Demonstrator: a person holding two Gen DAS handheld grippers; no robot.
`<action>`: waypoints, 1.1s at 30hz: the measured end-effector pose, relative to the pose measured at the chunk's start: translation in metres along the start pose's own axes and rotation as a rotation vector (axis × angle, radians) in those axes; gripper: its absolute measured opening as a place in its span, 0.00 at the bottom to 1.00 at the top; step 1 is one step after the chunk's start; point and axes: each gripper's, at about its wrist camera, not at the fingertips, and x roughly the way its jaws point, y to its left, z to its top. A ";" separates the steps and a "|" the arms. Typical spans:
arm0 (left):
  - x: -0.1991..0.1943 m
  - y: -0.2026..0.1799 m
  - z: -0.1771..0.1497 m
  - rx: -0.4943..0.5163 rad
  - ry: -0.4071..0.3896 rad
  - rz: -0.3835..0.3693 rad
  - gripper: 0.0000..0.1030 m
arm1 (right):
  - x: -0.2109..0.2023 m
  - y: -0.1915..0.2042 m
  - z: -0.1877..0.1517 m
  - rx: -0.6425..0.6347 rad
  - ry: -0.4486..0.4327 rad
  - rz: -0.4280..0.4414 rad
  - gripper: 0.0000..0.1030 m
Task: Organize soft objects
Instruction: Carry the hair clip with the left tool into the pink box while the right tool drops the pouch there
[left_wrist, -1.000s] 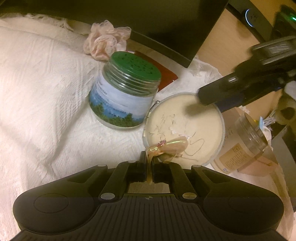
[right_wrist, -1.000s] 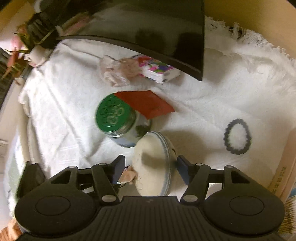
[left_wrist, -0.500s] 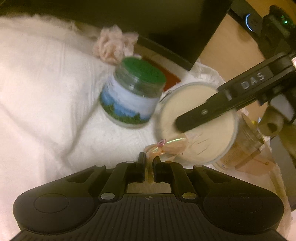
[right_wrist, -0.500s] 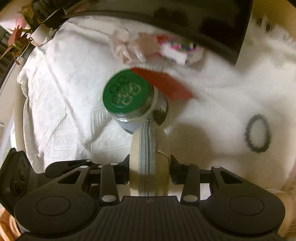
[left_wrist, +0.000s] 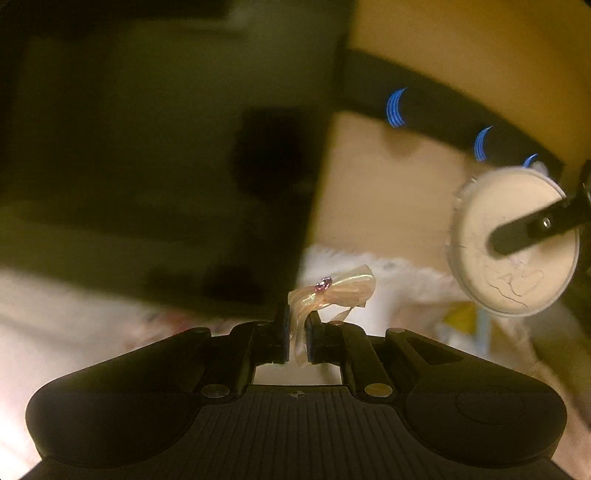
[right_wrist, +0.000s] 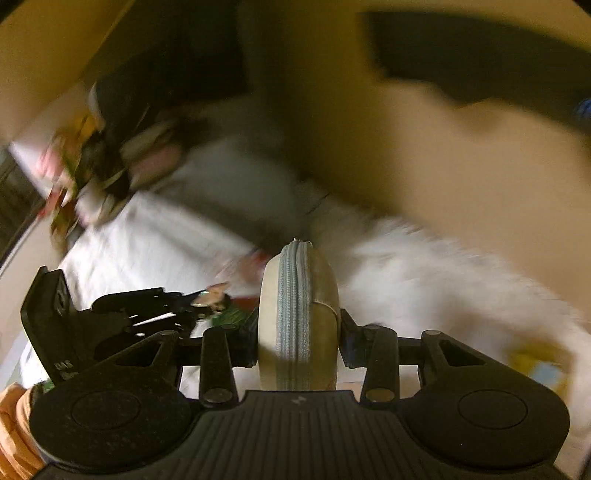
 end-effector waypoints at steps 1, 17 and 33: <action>0.005 -0.011 0.006 0.015 -0.003 -0.023 0.09 | -0.014 -0.013 -0.002 0.016 -0.022 -0.021 0.38; 0.131 -0.176 -0.024 0.011 0.214 -0.350 0.23 | -0.091 -0.177 -0.083 0.371 -0.130 -0.233 0.38; 0.116 -0.187 -0.051 0.123 0.164 -0.222 0.24 | 0.004 -0.197 -0.109 0.356 -0.068 -0.361 0.38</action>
